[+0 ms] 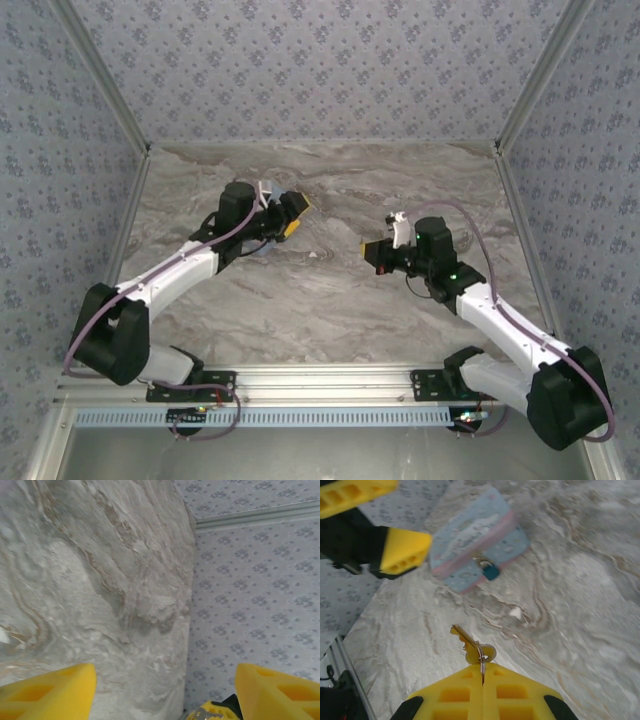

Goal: Unlock a padlock with a key

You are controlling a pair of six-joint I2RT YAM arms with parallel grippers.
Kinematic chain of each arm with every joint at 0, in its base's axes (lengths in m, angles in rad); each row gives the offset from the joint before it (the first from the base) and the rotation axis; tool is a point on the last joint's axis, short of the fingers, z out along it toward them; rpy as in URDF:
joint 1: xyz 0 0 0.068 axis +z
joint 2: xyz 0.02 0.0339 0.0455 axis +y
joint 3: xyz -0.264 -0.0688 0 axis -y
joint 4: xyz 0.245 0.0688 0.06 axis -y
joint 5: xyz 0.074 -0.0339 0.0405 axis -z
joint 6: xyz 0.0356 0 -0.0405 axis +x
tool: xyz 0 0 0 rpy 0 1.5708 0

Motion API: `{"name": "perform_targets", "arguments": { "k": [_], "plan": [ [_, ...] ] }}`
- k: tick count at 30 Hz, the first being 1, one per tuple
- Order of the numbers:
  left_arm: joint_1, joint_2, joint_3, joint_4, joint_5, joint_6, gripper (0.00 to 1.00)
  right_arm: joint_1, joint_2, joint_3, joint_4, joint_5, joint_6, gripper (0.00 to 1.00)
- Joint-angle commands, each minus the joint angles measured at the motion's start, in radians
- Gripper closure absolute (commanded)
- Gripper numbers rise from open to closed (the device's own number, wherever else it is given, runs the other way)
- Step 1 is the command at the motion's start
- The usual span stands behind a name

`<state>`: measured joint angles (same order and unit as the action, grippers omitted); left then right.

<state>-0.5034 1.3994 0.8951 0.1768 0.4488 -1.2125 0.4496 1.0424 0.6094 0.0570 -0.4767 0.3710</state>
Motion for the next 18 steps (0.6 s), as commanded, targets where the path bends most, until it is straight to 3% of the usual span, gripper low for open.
{"name": "perform_targets", "arguments": {
  "k": [1,7,18],
  "plan": [
    [-0.025,0.006,0.032,0.101,0.073,-0.062,0.3,0.022,0.028,0.053,0.084,-0.062,-0.078,1.0],
    [-0.049,0.022,0.057,0.104,0.117,-0.035,0.38,0.042,0.091,0.125,0.011,-0.046,-0.17,1.0],
    [-0.125,0.045,0.135,-0.044,0.114,0.177,0.49,0.086,0.191,0.217,-0.065,0.021,-0.187,1.0]
  ]
}}
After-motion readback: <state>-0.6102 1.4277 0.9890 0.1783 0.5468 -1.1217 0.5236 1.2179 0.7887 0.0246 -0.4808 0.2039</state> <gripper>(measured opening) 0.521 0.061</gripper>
